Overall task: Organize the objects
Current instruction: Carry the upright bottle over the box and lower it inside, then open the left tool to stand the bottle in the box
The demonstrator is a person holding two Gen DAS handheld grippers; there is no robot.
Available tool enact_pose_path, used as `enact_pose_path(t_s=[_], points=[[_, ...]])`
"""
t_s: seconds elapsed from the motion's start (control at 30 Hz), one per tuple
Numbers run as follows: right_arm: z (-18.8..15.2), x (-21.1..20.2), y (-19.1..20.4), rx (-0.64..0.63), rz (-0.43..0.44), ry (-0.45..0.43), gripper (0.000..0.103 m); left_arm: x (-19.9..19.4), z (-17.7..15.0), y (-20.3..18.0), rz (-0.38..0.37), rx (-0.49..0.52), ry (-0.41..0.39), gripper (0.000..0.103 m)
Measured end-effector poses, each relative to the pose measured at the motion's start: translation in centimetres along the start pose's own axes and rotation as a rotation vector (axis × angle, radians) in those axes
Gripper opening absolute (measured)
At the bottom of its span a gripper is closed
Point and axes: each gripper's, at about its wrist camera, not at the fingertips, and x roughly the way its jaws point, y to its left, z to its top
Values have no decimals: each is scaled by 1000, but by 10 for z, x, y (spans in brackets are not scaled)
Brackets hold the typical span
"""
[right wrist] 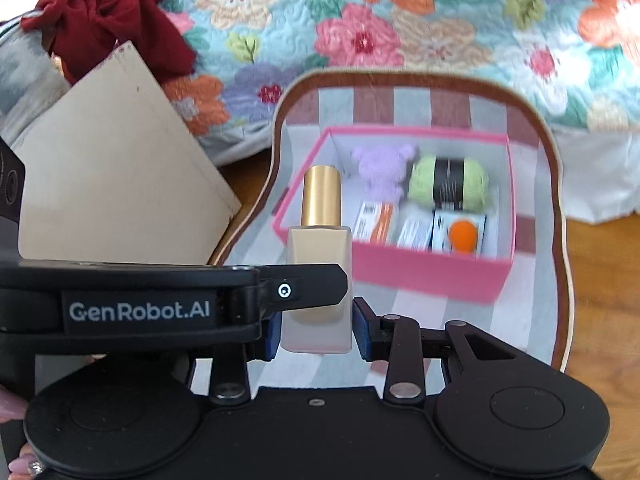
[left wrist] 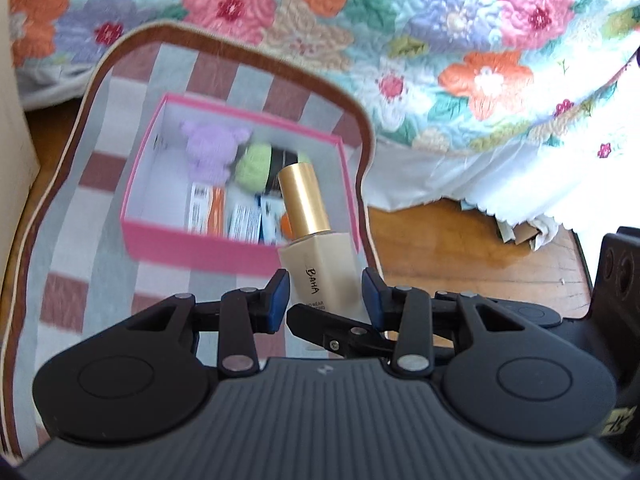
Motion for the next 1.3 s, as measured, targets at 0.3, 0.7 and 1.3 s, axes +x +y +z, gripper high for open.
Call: enact_pose_path(t_s=[0.3,0.7,1.3], points=[[64,49,-12,40,-30,54,41,60,63,31,-7,-31,72,38],[88,164,-40,162,-41,141,41,159,86,95,42,-101,169,38],[74,229,-47,194,-49,201,47,201,73,123,166,-91,209,45]])
